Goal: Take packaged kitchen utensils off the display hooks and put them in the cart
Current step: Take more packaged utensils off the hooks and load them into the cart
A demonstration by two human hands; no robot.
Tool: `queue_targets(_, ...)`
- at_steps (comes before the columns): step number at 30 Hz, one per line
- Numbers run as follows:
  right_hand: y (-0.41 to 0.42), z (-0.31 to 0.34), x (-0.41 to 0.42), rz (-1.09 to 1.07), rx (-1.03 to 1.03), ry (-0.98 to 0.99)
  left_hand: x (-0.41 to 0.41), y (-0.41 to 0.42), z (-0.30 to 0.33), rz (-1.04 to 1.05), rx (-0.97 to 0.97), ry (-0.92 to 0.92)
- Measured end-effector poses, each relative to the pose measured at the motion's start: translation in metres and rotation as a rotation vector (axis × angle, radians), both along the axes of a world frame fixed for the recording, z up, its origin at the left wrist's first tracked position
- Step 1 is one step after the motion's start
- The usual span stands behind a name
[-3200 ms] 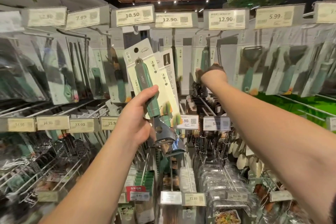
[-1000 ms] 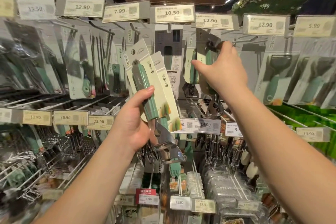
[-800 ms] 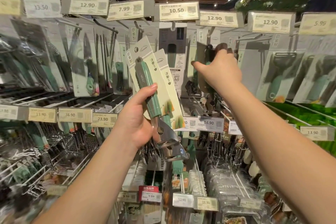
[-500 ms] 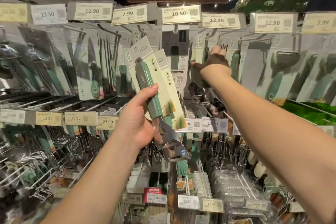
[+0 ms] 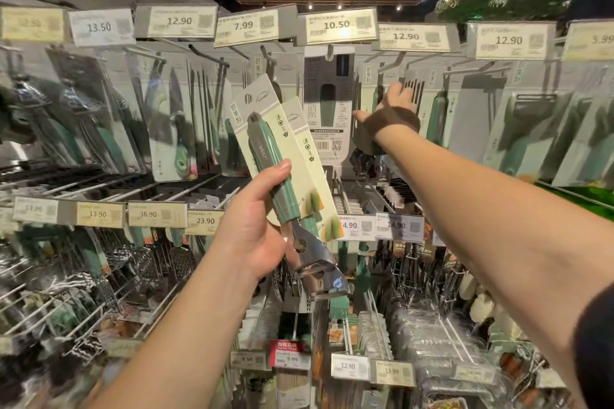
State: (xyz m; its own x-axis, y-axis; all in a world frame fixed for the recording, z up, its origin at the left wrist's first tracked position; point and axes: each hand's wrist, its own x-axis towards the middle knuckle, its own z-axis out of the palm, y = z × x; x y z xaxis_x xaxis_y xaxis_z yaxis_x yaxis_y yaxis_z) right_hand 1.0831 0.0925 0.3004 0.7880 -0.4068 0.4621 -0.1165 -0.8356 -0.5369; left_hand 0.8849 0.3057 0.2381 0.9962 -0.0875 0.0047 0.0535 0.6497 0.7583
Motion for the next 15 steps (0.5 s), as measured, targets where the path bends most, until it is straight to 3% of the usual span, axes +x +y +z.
queue_targets(15,0.000,-0.004,0.006,0.038,0.050,-0.001,-0.004,0.003,-0.008,-0.040,-0.015,0.004)
